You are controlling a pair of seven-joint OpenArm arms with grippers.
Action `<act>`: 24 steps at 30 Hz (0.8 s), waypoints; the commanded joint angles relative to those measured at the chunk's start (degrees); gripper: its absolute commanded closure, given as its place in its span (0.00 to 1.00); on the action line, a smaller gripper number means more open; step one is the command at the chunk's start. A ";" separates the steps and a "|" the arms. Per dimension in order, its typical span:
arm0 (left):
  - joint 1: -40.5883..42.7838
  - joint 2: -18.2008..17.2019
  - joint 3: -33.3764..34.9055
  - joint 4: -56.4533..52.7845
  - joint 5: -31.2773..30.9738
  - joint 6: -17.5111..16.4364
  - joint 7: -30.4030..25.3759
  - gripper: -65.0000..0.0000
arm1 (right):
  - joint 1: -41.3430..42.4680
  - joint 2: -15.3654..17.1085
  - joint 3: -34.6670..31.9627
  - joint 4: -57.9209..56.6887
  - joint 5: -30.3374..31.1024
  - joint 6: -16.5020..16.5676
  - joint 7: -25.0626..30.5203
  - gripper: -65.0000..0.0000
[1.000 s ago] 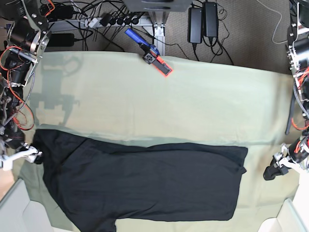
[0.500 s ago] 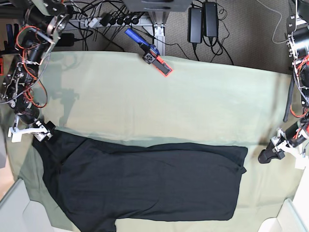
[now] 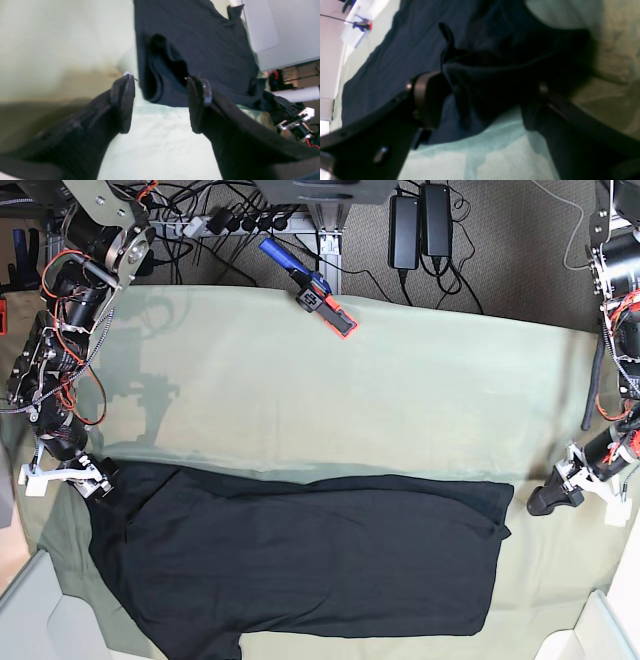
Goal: Fold the T-shirt properly
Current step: 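Lower the folded edge onto the shirt with both grippers, then pull the grasped edge back with both grippers, spreading the shirt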
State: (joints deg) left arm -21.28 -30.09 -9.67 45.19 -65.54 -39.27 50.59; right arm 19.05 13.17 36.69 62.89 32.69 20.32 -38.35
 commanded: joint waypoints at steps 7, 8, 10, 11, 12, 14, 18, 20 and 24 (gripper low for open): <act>-0.59 2.86 -0.22 0.83 4.04 -0.73 -3.72 0.44 | 1.25 1.01 0.07 0.50 -2.91 2.86 2.58 0.92; -0.59 3.23 -0.22 0.83 5.68 -0.73 -5.07 0.44 | 1.25 1.05 0.07 0.50 -3.43 2.86 2.56 1.00; -0.61 3.67 -0.22 0.83 8.28 -0.73 -7.58 0.44 | 1.25 1.16 0.07 0.50 -4.50 2.86 2.56 1.00; -0.63 3.89 -0.22 0.83 8.94 -0.57 -7.98 0.44 | 1.22 1.25 0.07 0.50 -4.63 2.89 2.54 1.00; -0.63 4.11 -0.22 0.83 9.22 -0.52 -7.96 0.44 | 1.22 1.25 0.07 0.50 -4.61 2.89 2.54 1.00; -0.61 4.72 -0.22 0.83 9.75 -0.39 -7.96 0.44 | 1.22 1.25 0.07 0.50 -4.59 2.89 2.54 1.00; -0.63 6.71 -0.22 0.83 10.14 -0.39 -7.96 0.44 | 1.22 1.25 0.04 0.50 -4.13 2.89 2.51 1.00; -0.63 7.58 -0.22 0.83 10.32 -0.42 -7.96 0.44 | 1.22 1.25 0.07 0.50 -4.20 2.89 2.51 1.00; -0.63 8.68 -0.22 0.83 10.60 -0.42 -8.24 0.44 | 1.22 1.25 0.04 0.50 -4.17 2.89 2.49 1.00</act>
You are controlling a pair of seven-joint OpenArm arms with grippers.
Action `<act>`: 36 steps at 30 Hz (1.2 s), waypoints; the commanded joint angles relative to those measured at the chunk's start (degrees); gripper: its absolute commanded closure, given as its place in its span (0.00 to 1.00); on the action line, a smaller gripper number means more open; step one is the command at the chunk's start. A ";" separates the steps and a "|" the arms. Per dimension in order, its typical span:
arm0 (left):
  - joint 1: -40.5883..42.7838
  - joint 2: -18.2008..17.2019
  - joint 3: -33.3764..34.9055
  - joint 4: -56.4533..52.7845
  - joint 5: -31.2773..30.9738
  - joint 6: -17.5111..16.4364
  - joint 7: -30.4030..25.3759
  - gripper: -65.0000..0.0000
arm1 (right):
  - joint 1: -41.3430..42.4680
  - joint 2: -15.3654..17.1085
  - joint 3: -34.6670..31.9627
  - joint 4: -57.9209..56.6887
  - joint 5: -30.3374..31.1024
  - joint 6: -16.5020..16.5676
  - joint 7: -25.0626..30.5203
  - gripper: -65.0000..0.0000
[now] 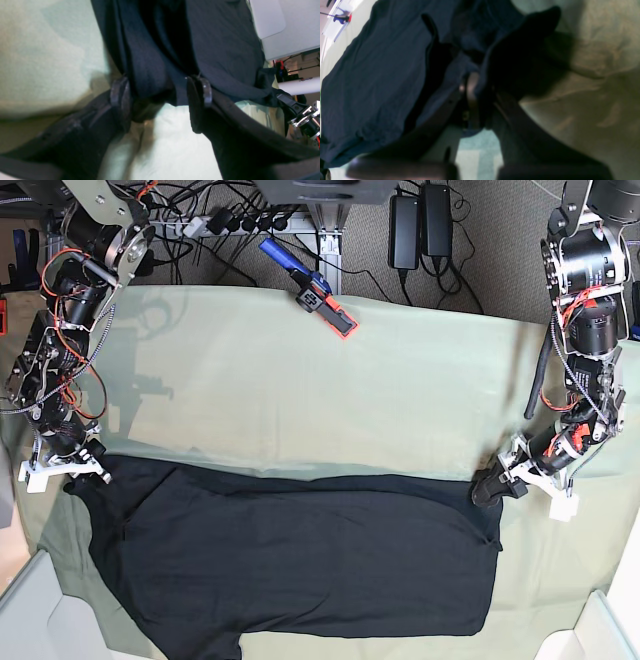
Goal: Fold the T-shirt properly
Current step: 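Pull the grasped edge back with both grippers, spreading the shirt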
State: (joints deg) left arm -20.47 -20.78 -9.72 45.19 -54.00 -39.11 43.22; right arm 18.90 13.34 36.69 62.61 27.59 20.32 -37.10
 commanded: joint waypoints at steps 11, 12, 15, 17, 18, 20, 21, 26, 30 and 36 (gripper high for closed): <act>-1.44 0.22 -0.17 0.85 4.09 -0.70 -3.89 1.00 | 1.38 1.14 0.04 0.81 1.38 2.91 0.02 1.00; -1.46 -0.09 -0.17 0.98 3.76 -0.89 -3.50 1.00 | 1.38 1.25 0.04 0.81 2.67 2.93 -0.96 1.00; -1.42 -1.33 -0.17 1.46 -1.66 -0.89 1.31 1.00 | 1.20 2.60 0.07 0.92 7.63 3.08 -5.68 1.00; -1.27 -2.38 -0.17 1.46 -5.57 -0.89 5.88 1.00 | 0.37 3.98 0.04 1.38 8.24 3.21 -6.38 1.00; -1.07 -2.99 -0.17 1.46 -6.73 -0.89 6.84 1.00 | -0.24 4.70 0.04 1.73 8.70 3.54 -6.43 1.00; -0.68 -4.04 -0.17 1.46 -7.54 -0.89 7.34 1.00 | -1.46 6.08 0.04 2.38 8.96 3.76 -6.56 1.00; -0.61 -4.52 -0.17 1.46 -7.96 -0.89 7.61 1.00 | -2.01 6.67 0.04 2.56 9.11 3.74 -7.02 1.00; -0.09 -5.09 -0.17 1.46 -10.54 -0.89 10.47 1.00 | -4.52 9.05 0.04 2.99 11.76 4.35 -9.70 1.00; 1.05 -5.16 -0.17 1.46 -11.41 -0.89 11.52 1.00 | -6.47 10.01 0.04 3.54 12.07 4.42 -9.97 1.00; 5.64 -6.23 -0.17 1.46 -14.84 -0.89 14.01 1.00 | -9.75 10.99 0.07 3.87 13.84 5.07 -10.95 1.00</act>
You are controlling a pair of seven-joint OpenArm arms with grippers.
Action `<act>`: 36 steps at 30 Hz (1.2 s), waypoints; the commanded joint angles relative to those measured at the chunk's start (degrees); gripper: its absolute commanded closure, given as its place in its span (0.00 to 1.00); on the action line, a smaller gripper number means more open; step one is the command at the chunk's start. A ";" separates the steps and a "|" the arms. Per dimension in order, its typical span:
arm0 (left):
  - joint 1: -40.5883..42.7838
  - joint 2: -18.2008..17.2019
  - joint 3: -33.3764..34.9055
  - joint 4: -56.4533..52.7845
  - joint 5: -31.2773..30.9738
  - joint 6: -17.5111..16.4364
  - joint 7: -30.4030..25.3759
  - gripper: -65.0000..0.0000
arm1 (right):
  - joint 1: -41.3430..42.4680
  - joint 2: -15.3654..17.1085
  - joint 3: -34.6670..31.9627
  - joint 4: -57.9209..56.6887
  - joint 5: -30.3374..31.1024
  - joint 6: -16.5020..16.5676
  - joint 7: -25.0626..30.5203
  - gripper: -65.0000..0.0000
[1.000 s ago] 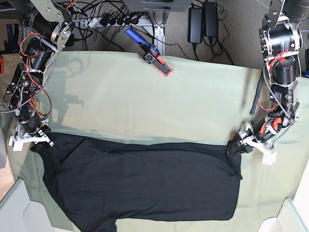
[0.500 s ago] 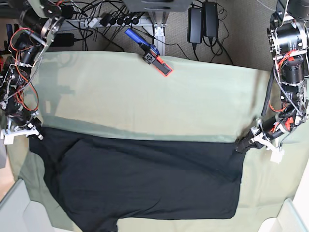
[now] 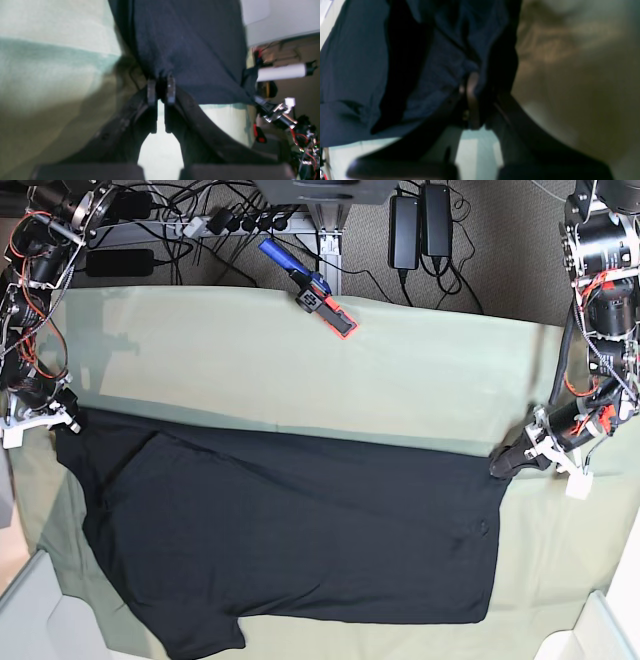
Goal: Fold the T-shirt properly
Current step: 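Pull the grasped edge back with both grippers, spreading the shirt, then open both grippers and release the shirt edge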
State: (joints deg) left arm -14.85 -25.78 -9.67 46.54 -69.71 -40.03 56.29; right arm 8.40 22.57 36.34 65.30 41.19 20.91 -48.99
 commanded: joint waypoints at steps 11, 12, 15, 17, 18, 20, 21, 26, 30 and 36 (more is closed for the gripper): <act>12.48 -6.05 -0.22 5.86 -5.95 0.03 4.00 1.00 | -11.50 2.51 0.42 10.91 1.31 4.85 0.09 1.00; 13.81 -6.23 -0.22 7.04 -5.92 0.03 4.02 1.00 | -12.79 2.49 0.42 11.93 1.31 4.85 0.07 1.00; 17.68 -6.49 -0.22 10.51 -5.92 0.03 4.00 1.00 | -16.33 2.51 0.42 14.69 1.27 4.85 0.07 1.00; 20.11 -6.47 -0.59 12.61 -5.92 0.03 3.98 1.00 | -18.71 2.49 0.42 16.39 1.27 4.85 0.09 1.00; 21.18 -6.47 -0.98 13.55 -5.95 0.03 3.96 1.00 | -19.93 2.51 0.42 17.22 1.29 4.85 0.09 1.00; 22.97 -6.47 -2.21 15.04 -5.95 0.03 3.96 1.00 | -22.29 2.49 0.42 18.71 1.29 4.85 0.09 1.00; 23.76 -6.49 -2.99 15.56 -5.95 0.03 3.96 1.00 | -23.39 2.49 0.42 19.34 1.29 4.85 0.09 1.00; 27.63 -6.47 -6.10 17.49 -6.03 0.03 3.96 1.00 | -27.58 2.49 0.42 21.86 1.33 4.83 0.11 1.00; 29.70 -6.47 -6.95 18.45 -6.80 0.03 4.00 1.00 | -29.24 2.51 0.42 22.14 1.33 4.83 0.09 1.00; 30.60 -6.45 -7.28 18.45 -6.80 0.03 3.72 1.00 | -30.71 2.49 0.44 22.14 1.31 4.83 0.33 1.00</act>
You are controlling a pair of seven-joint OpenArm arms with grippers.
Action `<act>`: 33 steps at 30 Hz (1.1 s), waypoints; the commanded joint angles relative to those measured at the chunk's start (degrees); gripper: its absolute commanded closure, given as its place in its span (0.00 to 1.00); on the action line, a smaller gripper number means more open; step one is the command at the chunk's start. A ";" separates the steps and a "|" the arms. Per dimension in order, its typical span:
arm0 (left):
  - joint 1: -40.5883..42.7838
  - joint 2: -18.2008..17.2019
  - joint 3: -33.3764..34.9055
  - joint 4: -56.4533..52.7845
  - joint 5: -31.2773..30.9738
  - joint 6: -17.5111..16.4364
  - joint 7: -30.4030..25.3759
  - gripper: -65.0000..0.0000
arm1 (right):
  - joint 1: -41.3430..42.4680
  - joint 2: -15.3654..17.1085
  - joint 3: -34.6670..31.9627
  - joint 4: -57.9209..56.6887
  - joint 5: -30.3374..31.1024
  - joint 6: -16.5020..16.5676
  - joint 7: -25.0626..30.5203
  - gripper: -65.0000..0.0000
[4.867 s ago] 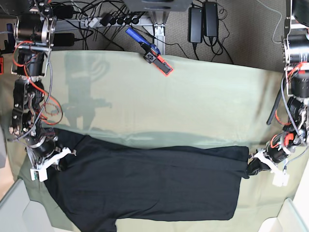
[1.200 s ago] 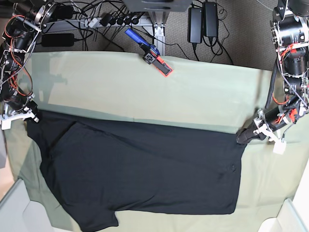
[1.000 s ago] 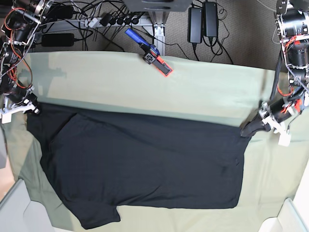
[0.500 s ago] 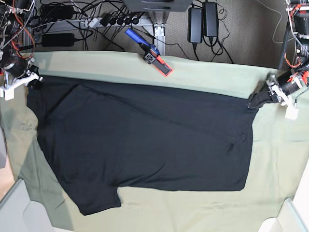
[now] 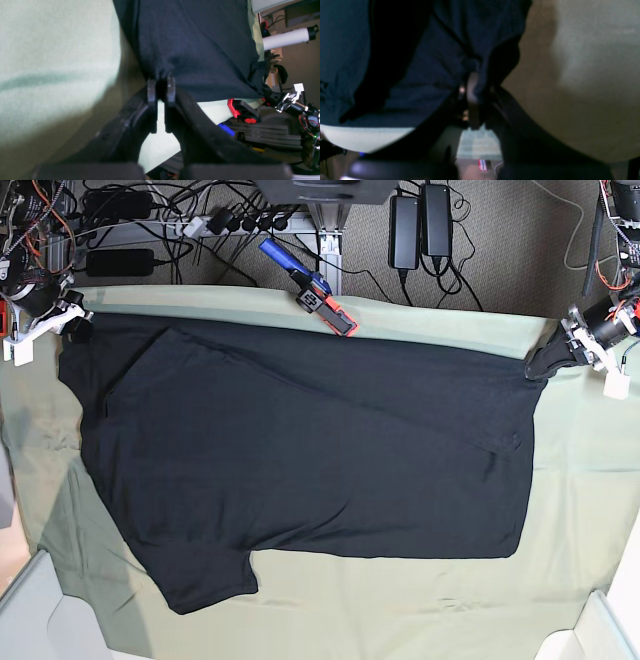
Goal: Fold the T-shirt properly
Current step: 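Open both grippers and release the shirt edge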
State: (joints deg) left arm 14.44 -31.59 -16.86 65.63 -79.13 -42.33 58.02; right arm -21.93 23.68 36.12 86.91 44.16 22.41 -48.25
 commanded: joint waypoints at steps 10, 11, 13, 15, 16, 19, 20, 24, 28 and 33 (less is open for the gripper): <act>1.29 -0.63 -1.03 0.22 2.62 2.33 2.71 0.53 | -0.46 1.36 0.66 0.52 -3.41 3.10 1.33 0.34; 1.29 -0.66 -1.99 0.87 2.62 2.33 2.71 0.53 | -0.46 1.38 0.68 0.52 -3.45 3.10 1.36 0.33; 1.29 -0.66 -4.90 3.08 2.64 2.33 3.15 0.53 | -0.46 1.36 1.03 0.52 -3.43 3.10 1.36 0.33; 1.31 -0.68 -8.22 6.08 2.64 2.33 3.30 0.53 | -0.33 1.36 2.05 0.63 -3.41 3.10 1.36 0.33; 1.29 -0.83 -9.60 7.67 2.62 2.33 3.26 0.53 | -0.33 1.36 2.93 0.81 -3.37 3.10 1.36 0.33; 1.27 -1.73 -11.80 12.02 2.69 2.33 2.86 0.53 | -0.33 1.38 6.43 2.56 -3.17 3.08 1.36 0.33; 1.27 -2.23 -11.82 13.16 2.86 2.33 2.56 0.53 | -0.31 1.40 7.56 3.54 -3.17 3.08 1.36 0.33; 0.94 -3.34 -11.82 17.29 3.98 2.33 1.73 0.53 | -0.09 2.19 10.05 7.54 -3.23 3.10 1.97 0.33; -0.31 -3.37 -11.72 20.13 4.55 2.33 1.31 0.53 | 4.44 4.26 10.08 8.04 -3.21 3.08 1.99 0.33; -0.63 -3.39 -11.61 20.85 5.53 2.33 1.09 0.53 | 15.32 6.86 8.13 3.78 -3.69 3.08 2.19 0.33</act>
State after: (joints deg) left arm 14.28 -33.65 -28.01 85.58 -72.58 -39.70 60.05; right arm -6.96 29.28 43.88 89.91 39.97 22.52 -47.18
